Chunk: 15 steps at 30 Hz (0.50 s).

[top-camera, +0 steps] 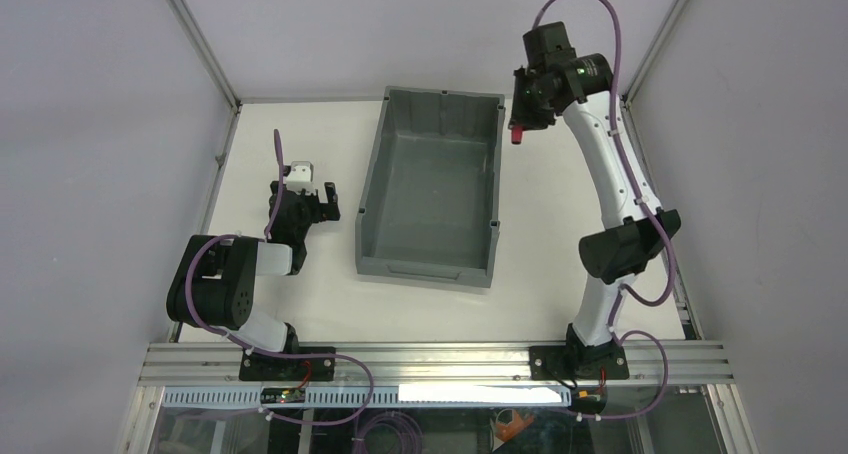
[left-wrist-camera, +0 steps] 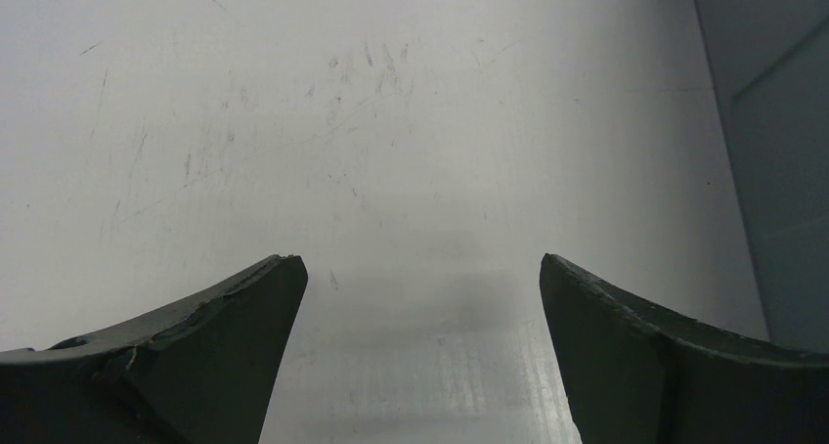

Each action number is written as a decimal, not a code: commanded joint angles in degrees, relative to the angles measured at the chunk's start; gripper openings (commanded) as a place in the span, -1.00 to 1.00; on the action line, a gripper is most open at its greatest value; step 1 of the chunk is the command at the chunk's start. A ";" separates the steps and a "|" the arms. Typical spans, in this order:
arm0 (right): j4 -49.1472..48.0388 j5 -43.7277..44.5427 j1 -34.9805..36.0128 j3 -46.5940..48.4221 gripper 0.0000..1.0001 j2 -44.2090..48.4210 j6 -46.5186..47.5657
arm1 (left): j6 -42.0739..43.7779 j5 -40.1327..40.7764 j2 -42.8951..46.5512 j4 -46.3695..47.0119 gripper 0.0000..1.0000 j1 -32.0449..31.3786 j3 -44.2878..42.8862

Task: Put the screwdriver in the bin
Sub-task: Place the screwdriver in the bin.

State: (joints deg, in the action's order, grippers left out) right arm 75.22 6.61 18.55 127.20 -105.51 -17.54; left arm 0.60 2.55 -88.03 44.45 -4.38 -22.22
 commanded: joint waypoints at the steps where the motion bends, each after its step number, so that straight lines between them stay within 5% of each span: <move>1: 2.23 -1.66 4.03 7.52 -0.78 -3.19 -1.09 | -0.49 -0.88 1.83 1.52 0.98 0.60 0.24; 15: -2.43 -5.19 13.04 10.98 -0.79 -9.80 -5.44 | -0.44 -0.88 1.81 1.54 0.98 0.60 0.24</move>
State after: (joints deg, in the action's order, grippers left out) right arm 75.64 3.20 29.93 134.96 -113.60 -20.93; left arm 0.60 2.55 -88.03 44.45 -4.38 -22.22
